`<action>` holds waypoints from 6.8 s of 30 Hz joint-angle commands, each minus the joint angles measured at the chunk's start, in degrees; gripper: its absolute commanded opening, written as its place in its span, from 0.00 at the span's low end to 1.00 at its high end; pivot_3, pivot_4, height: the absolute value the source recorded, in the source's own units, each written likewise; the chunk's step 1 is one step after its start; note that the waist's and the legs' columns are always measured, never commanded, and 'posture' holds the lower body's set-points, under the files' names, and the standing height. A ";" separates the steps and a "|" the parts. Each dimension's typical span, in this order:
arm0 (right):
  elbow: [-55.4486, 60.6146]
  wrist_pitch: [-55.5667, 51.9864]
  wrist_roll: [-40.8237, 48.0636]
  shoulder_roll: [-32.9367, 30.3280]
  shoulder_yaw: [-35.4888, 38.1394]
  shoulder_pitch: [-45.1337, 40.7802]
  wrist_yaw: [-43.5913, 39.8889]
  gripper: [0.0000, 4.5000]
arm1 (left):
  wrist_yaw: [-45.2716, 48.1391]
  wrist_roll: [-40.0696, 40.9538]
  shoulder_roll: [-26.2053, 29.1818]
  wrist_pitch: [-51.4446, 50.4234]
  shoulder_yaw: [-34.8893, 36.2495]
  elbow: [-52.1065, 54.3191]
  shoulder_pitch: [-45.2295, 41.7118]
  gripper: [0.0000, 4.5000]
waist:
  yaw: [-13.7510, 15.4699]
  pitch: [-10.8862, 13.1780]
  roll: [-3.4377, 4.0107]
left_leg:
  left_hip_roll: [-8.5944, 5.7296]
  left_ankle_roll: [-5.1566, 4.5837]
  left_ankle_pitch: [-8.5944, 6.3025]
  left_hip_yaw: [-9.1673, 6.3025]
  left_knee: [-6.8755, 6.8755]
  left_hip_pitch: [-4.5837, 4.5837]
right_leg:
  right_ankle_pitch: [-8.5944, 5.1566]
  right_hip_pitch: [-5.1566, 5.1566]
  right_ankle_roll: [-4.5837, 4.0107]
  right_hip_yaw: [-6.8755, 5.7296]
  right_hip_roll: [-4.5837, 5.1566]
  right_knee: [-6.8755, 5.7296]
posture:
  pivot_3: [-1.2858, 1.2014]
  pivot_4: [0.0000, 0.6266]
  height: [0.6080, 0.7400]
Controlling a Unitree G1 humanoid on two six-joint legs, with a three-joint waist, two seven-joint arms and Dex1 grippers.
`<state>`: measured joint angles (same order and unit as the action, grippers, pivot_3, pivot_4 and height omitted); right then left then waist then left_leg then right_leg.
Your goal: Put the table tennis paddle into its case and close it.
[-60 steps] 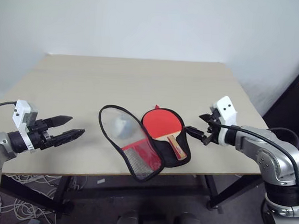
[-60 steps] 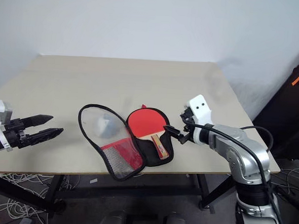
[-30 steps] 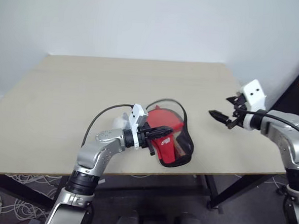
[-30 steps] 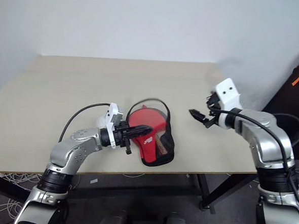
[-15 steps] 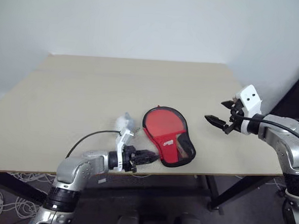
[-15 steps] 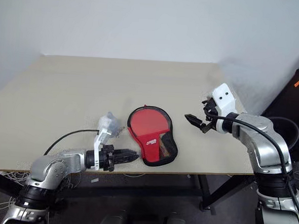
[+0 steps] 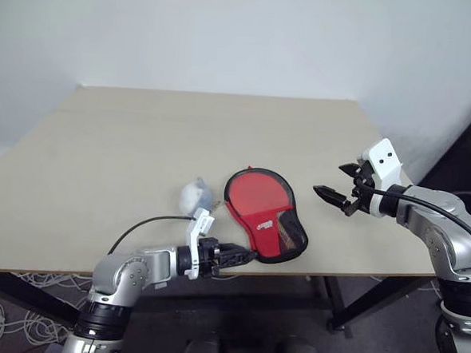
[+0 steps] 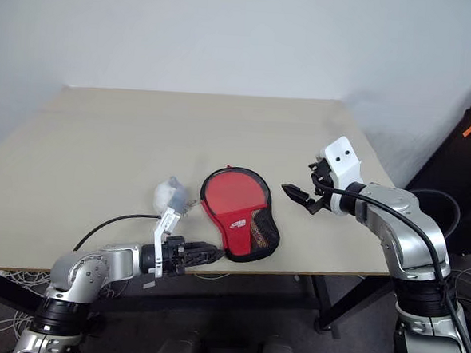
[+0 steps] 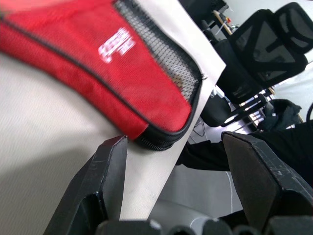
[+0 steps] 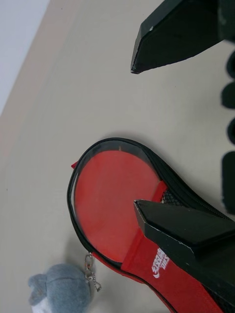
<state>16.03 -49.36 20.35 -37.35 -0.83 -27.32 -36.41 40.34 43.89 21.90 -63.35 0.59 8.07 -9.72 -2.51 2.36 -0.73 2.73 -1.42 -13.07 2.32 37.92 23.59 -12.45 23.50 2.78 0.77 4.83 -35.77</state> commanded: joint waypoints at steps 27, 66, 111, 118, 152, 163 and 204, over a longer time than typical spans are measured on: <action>6.36 -3.20 2.69 3.82 1.82 1.38 4.69 1.00 | -24.05 -0.86 -16.20 -14.79 7.71 -9.31 -8.11 0.72 | 1.35 -0.18 0.17 | -0.21 -0.07 0.04 -0.16 0.09 -0.09 | -0.01 -0.27 0.04 0.06 0.04 0.05 | 0.52 0.00 1.00; 7.86 -5.22 3.49 3.21 2.59 1.06 5.44 1.00 | -38.90 -4.77 -28.02 -26.47 23.52 -13.31 -12.75 0.63 | 1.53 -0.23 0.18 | -0.32 -0.02 -0.02 -0.27 0.10 -0.09 | -0.03 -0.30 0.05 0.06 0.05 0.13 | 0.52 0.00 1.00; 7.61 -5.44 4.04 3.78 0.83 -0.30 4.86 1.00 | -26.45 27.58 2.85 -29.15 -3.75 0.13 -10.34 0.01 | 1.23 -0.22 0.28 | -0.27 -0.03 -0.01 -0.21 -0.13 0.04 | -0.12 -0.02 0.12 0.12 0.02 0.10 | 0.52 0.00 1.00; 7.85 -5.50 4.01 3.90 0.57 -0.23 4.88 1.00 | -25.57 27.28 4.93 -29.15 -4.35 1.54 -8.83 0.01 | 1.21 -0.21 0.26 | -0.27 -0.02 -0.02 -0.19 -0.15 0.04 | -0.12 0.00 0.12 0.12 0.03 0.11 | 0.52 0.00 1.00; 6.31 -4.47 3.90 4.81 0.14 -0.62 5.19 1.00 | -3.18 21.57 25.21 -13.65 4.11 15.19 -12.00 1.00 | 1.26 0.03 0.16 | -0.22 0.26 -0.17 -0.07 -0.19 0.04 | -0.11 0.18 0.10 0.12 0.10 0.15 | 0.52 0.00 1.00; 0.58 -4.59 3.87 10.86 -1.23 -4.42 7.26 0.64 | 4.08 -5.03 22.98 23.87 5.81 -2.65 -15.65 1.00 | 0.63 0.09 0.21 | -0.21 0.01 -0.01 -0.01 -0.30 0.04 | -0.10 0.11 0.09 0.18 0.02 0.12 | 0.52 0.00 1.00; -17.80 2.74 -5.61 24.02 -20.07 -0.66 4.06 0.00 | 1.35 -18.88 2.46 37.27 4.20 -24.54 -10.11 1.00 | 0.53 0.06 0.12 | -0.17 -0.01 -0.01 -0.04 -0.15 0.03 | 0.07 0.02 0.17 0.13 0.00 0.01 | 0.52 0.00 1.00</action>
<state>-1.68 -47.13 15.39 -13.37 -20.91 -28.11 -31.68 41.86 26.23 24.44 -26.20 5.34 -16.63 -19.28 -1.98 2.42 -0.61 2.56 -1.43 -13.08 2.28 37.76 23.61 -12.37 23.51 2.95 0.90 4.83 -35.76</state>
